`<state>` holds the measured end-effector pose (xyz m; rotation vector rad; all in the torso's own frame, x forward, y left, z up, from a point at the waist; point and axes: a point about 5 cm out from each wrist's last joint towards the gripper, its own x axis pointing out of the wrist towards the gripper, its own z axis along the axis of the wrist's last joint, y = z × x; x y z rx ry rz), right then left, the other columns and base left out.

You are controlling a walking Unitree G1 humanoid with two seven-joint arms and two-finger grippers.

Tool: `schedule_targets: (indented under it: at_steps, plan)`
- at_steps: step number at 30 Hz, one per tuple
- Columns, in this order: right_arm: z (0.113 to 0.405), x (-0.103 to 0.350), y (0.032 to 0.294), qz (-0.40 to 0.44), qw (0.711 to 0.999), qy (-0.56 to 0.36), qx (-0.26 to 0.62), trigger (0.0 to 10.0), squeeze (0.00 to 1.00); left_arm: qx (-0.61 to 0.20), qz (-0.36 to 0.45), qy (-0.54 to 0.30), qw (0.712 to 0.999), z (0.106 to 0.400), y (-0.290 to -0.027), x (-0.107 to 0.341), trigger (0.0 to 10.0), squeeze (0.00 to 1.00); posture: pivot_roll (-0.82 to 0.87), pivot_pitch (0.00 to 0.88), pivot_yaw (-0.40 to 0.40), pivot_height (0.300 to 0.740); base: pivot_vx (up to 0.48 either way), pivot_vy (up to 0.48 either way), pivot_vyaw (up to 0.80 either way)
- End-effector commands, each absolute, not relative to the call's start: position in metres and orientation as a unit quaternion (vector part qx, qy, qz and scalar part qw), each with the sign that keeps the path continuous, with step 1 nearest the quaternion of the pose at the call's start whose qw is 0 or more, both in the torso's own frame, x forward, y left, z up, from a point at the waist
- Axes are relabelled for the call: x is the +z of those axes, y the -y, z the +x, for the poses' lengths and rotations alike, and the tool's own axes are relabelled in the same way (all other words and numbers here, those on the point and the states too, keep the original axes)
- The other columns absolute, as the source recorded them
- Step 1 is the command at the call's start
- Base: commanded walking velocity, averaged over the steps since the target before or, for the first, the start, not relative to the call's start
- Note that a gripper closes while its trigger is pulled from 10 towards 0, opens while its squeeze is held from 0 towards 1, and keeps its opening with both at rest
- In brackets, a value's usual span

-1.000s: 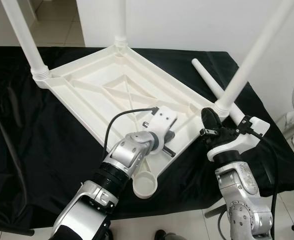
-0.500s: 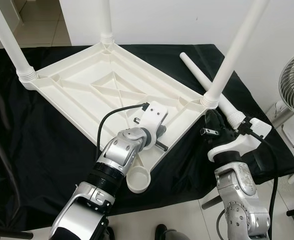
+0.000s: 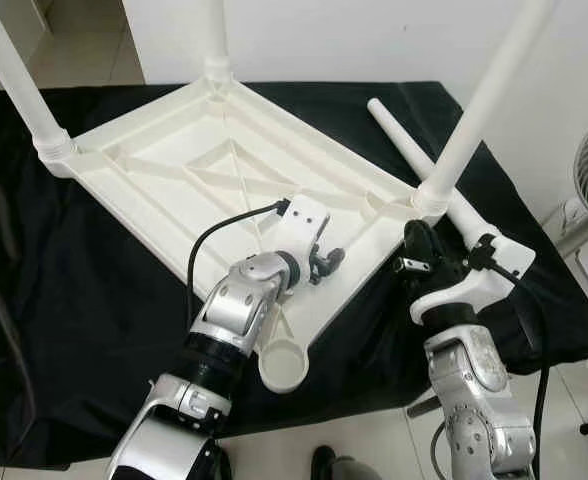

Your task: Building children table

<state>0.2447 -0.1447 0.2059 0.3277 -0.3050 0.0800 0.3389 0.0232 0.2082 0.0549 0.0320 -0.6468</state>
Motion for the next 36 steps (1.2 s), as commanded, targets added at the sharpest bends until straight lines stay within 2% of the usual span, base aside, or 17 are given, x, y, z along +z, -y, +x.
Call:
schedule_targets:
  at_steps: [1,9,11,14,18,23,26,36]
  plan:
    - [0.243,0.205,0.146,0.159,0.975,0.153,0.037,10.0,0.00,-0.259,0.018,0.034,0.965,0.339,-0.033,0.222,10.0,0.00,0.03,0.148,0.004,0.740,0.000,0.000,0.00]
    - [0.244,0.204,0.146,0.156,0.975,0.151,0.041,10.0,0.00,-0.282,0.038,0.067,0.956,0.334,-0.038,0.225,10.0,0.00,0.03,0.149,0.001,0.740,0.000,0.000,0.00]
    - [0.244,0.203,0.147,0.153,0.976,0.150,0.044,10.0,0.00,-0.291,0.056,0.077,0.952,0.333,-0.042,0.224,10.0,0.00,0.03,0.149,-0.003,0.740,0.000,0.000,0.00]
    - [0.243,0.201,0.148,0.144,0.978,0.145,0.052,10.0,0.00,-0.340,0.104,0.084,0.931,0.327,-0.052,0.215,10.0,0.00,0.03,0.149,0.000,0.740,0.000,0.000,0.00]
    - [0.242,0.200,0.151,0.136,0.979,0.143,0.054,10.0,0.00,-0.355,0.138,0.065,0.922,0.324,-0.062,0.205,10.0,0.00,0.03,0.149,0.004,0.740,0.000,0.000,0.00]
    - [0.241,0.198,0.156,0.128,0.981,0.140,0.049,10.0,0.00,-0.341,0.172,0.048,0.923,0.327,-0.078,0.197,10.0,0.00,0.03,0.150,0.007,0.740,0.000,0.000,0.00]
    - [0.240,0.195,0.159,0.127,0.982,0.138,0.034,10.0,0.00,-0.303,0.221,0.042,0.926,0.334,-0.094,0.194,10.0,0.00,0.03,0.152,0.010,0.740,0.000,0.000,0.00]
    - [0.240,0.193,0.163,0.126,0.983,0.135,0.008,10.0,0.00,-0.283,0.316,0.039,0.905,0.343,-0.107,0.194,10.0,0.00,0.04,0.152,0.008,0.740,0.000,0.000,0.00]
